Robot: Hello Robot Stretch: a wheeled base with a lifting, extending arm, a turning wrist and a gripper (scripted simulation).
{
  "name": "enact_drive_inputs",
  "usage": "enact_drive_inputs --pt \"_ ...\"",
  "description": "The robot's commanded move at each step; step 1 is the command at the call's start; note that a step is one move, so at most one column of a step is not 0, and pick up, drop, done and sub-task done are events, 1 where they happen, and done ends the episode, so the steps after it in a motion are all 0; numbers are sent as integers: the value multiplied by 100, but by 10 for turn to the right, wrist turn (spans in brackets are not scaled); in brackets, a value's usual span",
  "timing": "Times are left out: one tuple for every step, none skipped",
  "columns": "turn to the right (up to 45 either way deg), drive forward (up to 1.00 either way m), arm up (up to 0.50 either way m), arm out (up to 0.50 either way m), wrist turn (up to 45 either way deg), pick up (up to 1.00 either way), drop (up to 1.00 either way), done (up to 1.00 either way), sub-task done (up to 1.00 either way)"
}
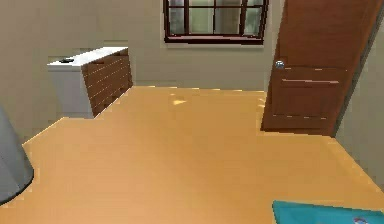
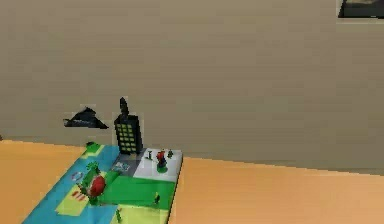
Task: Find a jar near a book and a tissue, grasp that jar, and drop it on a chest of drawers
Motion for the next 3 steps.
enact_drive_inputs --pt "60 0 0 0 0 0 0 0 0" --pt "0 100 0 0 0 0 0 0 0" --pt "30 0 0 0 0 0 0 0 0"
